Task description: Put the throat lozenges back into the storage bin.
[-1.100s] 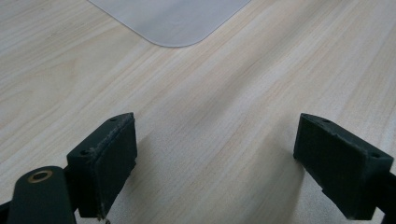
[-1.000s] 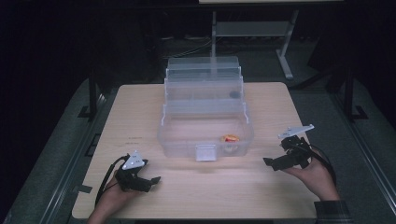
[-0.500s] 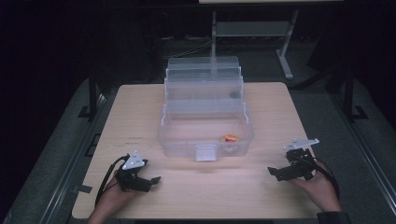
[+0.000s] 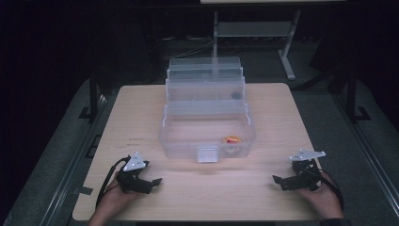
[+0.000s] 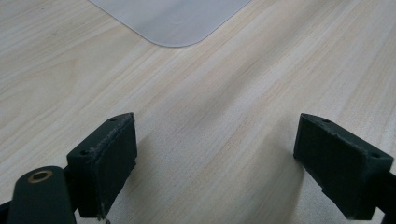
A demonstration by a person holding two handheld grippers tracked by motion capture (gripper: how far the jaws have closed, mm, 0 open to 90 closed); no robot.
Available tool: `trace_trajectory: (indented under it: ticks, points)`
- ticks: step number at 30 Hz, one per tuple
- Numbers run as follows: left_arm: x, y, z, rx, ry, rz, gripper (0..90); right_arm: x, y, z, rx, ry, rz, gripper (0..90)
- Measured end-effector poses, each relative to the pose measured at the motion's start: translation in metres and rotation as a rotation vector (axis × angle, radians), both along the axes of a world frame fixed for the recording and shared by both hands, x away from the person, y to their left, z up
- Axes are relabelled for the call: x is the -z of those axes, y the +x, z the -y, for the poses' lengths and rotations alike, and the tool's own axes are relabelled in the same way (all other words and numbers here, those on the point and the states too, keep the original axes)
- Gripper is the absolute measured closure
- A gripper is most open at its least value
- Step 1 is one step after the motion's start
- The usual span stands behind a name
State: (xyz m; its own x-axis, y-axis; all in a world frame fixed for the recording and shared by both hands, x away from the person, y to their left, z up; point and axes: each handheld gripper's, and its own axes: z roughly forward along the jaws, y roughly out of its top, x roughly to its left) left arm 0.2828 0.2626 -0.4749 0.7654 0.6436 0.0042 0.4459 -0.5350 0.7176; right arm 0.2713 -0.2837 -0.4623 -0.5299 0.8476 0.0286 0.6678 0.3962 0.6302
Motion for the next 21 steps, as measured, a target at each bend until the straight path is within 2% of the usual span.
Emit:
trace_trajectory:
  ticks: [5, 11, 21]
  points:
    - [0.000, 0.000, 0.000, 0.000, 0.000, 0.000, 12.4, 0.006, -0.004, 0.002, 0.018, -0.017, 0.035, 0.1]
    - [0.000, 0.000, 0.000, 0.000, 0.000, 0.000, 12.4, 0.014, -0.004, 0.008, 0.034, -0.016, 0.040, 0.1]
    - [0.000, 0.000, 0.000, 0.000, 0.000, 0.000, 12.4, 0.019, -0.005, 0.012, 0.042, 0.027, 0.052, 0.0]
